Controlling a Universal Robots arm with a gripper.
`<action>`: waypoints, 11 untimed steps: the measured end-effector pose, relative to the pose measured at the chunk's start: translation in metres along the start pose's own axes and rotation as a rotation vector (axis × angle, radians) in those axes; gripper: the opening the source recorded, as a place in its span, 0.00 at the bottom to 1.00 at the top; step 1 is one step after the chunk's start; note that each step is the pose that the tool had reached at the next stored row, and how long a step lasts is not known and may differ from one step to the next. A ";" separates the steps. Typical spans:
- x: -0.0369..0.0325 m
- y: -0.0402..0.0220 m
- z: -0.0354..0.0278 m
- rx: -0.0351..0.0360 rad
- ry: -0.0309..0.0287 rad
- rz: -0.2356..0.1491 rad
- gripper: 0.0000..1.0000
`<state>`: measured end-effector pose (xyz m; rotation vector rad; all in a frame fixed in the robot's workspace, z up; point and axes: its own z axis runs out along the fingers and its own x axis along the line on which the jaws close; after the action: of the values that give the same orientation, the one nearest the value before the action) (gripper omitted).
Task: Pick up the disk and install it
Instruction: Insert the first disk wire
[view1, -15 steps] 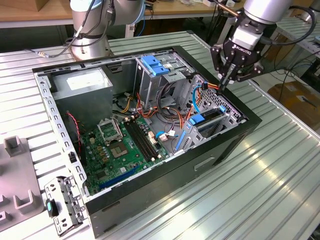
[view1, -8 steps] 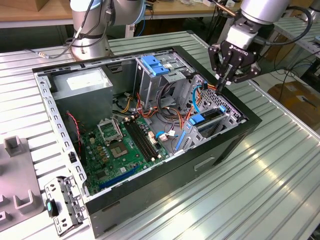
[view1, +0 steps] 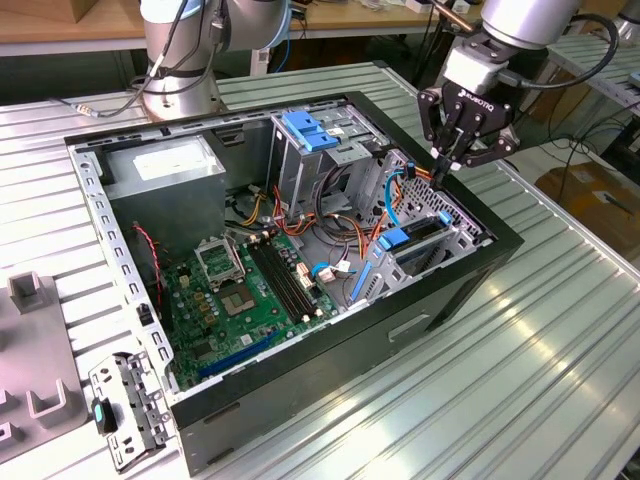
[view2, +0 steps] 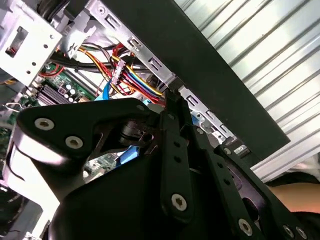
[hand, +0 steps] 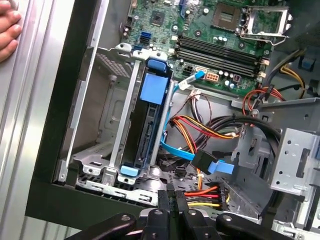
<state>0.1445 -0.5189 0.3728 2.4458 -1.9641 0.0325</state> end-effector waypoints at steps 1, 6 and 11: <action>0.0000 0.0000 0.0000 -0.0003 0.0002 0.014 0.16; 0.0000 0.0001 0.0005 -0.0021 0.0011 0.111 0.16; -0.0001 0.0005 0.0008 -0.0030 0.0014 0.161 0.16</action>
<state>0.1440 -0.5189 0.3720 2.2791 -2.1530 0.0317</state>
